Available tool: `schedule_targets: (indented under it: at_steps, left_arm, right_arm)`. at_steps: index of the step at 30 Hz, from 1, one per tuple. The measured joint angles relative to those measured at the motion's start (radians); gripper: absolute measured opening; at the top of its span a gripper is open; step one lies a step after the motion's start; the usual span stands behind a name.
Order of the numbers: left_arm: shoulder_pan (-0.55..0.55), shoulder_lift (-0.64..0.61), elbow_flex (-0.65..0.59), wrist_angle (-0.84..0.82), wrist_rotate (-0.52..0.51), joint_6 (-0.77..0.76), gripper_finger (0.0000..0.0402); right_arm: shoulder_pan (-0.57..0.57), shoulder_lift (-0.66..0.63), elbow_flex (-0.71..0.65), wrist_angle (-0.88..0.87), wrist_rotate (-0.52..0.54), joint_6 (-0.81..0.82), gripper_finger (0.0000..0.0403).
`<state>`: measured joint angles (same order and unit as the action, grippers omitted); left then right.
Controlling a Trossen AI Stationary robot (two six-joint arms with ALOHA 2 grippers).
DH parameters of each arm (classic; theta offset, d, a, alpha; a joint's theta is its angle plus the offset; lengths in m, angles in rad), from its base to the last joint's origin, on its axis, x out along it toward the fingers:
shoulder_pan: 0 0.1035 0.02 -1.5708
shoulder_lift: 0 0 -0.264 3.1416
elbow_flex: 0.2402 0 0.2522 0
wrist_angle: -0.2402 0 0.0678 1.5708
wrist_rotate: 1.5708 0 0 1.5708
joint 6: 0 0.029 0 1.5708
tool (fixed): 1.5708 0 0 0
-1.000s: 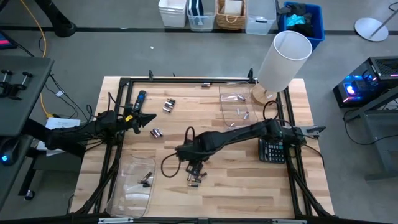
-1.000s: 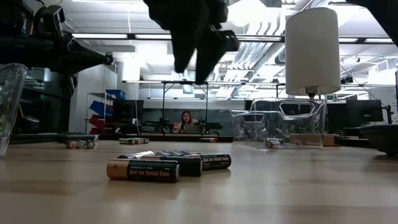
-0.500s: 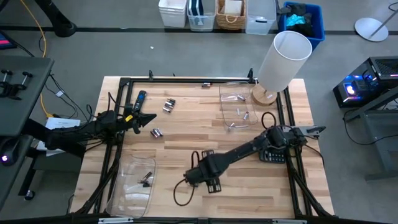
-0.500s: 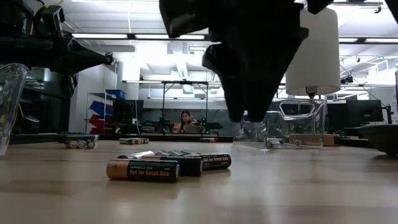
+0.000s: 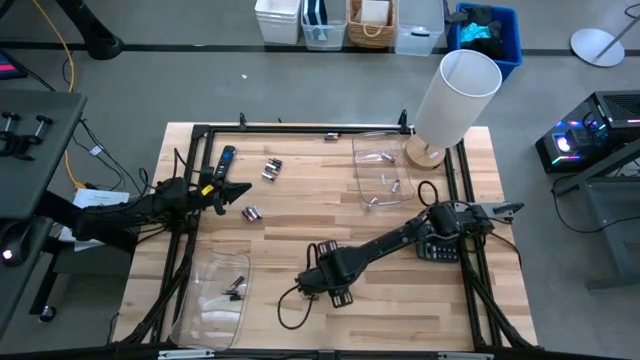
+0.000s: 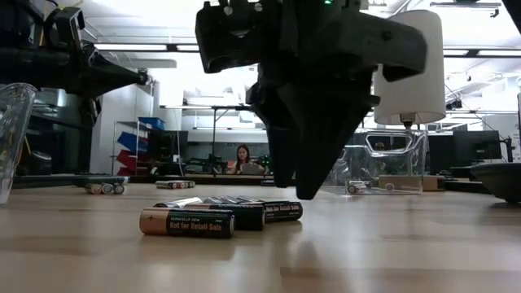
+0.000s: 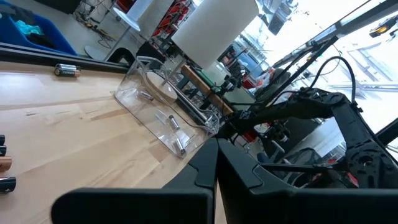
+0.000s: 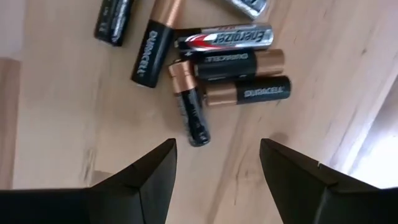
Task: Sort batteries
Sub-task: Put the brown battery into the left transparent bin
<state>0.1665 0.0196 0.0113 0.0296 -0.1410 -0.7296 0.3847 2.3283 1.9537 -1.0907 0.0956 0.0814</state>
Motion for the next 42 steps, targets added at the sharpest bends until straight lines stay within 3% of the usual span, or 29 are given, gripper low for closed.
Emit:
schedule_targets:
  at_steps: [15,24,31,37,42]
  left_arm:
    - [0.000,0.000,0.000,0.000,0.000,0.000,0.0000]
    - [0.000,0.000,0.000,0.000,0.000,0.000,0.0000]
    - [0.000,0.000,0.000,0.000,0.000,0.000,0.0000]
    - [0.000,0.000,0.000,0.000,0.000,0.000,0.0000]
    - [0.000,0.000,0.000,0.000,0.000,0.000,0.0000]
  right_arm:
    - [0.002,0.000,-0.002,0.058,-0.025,-0.053,0.0218]
    - [0.004,0.002,-0.061,0.100,-0.043,-0.033,0.0155]
    - [0.009,-0.006,-0.118,0.136,-0.045,-0.008,0.0130]
    - [0.012,-0.006,-0.119,0.136,-0.046,0.031,0.0032]
    - [0.011,-0.013,-0.120,0.110,-0.052,0.033,0.0030]
